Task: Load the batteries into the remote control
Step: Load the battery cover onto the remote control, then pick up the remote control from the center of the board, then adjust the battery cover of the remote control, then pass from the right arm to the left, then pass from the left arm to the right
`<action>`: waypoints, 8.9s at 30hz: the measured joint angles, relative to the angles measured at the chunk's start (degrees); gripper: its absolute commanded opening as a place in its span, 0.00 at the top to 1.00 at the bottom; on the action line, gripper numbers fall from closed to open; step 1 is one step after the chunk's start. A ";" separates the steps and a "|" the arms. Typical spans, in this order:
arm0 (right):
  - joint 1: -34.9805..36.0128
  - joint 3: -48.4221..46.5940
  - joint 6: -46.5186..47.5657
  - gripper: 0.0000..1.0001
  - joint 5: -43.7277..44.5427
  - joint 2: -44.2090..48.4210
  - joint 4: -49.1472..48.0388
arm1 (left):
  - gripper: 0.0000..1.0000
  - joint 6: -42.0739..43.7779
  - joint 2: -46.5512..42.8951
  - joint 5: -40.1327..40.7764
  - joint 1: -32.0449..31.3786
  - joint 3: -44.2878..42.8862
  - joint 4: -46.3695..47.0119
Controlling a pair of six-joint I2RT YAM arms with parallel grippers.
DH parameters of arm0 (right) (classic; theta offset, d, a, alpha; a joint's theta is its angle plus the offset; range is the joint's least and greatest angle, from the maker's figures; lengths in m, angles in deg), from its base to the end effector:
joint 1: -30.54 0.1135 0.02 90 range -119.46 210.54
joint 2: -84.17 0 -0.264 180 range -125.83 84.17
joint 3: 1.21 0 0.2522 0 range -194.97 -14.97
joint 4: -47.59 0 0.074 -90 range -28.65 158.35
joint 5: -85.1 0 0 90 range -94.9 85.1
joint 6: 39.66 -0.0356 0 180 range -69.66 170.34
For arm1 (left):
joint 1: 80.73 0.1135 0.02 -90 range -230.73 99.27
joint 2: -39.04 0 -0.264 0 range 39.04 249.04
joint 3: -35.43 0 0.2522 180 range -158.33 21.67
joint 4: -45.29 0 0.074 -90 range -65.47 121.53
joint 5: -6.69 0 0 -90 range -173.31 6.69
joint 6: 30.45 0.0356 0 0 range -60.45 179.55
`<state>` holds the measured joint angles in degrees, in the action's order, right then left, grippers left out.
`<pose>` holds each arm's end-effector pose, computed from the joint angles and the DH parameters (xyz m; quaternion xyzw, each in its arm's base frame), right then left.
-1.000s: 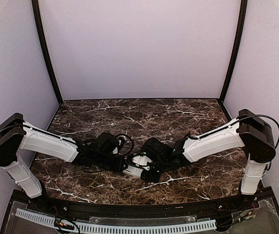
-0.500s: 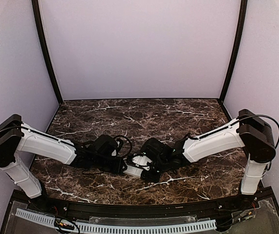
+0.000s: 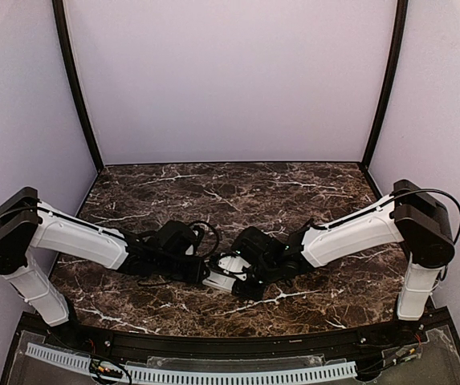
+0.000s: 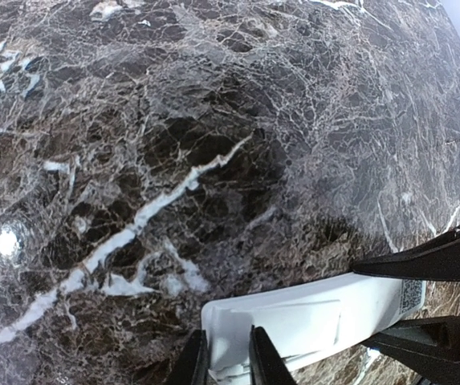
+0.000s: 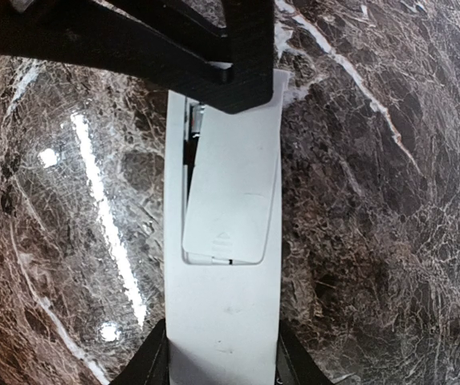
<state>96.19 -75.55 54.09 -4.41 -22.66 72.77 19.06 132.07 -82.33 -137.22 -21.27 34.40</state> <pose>0.1519 0.3349 0.1381 -0.5458 0.7903 0.1397 0.2409 0.1725 -0.2594 0.1473 0.1265 0.9225 -0.2678 0.2477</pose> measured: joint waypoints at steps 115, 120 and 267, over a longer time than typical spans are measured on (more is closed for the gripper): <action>-2.32 4.22 6.67 0.91 -9.70 6.08 -3.23 | 0.53 13.97 -20.24 4.02 7.54 11.78 -8.00; -2.27 3.72 6.73 0.92 -11.45 5.99 -3.21 | 0.55 15.39 -14.08 3.48 4.81 8.44 -6.91; -13.60 11.10 -3.34 0.35 -37.03 35.45 -1.97 | 0.93 68.37 -16.83 -10.32 -9.18 -9.66 -14.86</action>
<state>82.59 -64.44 50.75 -41.44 12.80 70.80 87.43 115.24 -92.65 -146.40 -30.93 19.54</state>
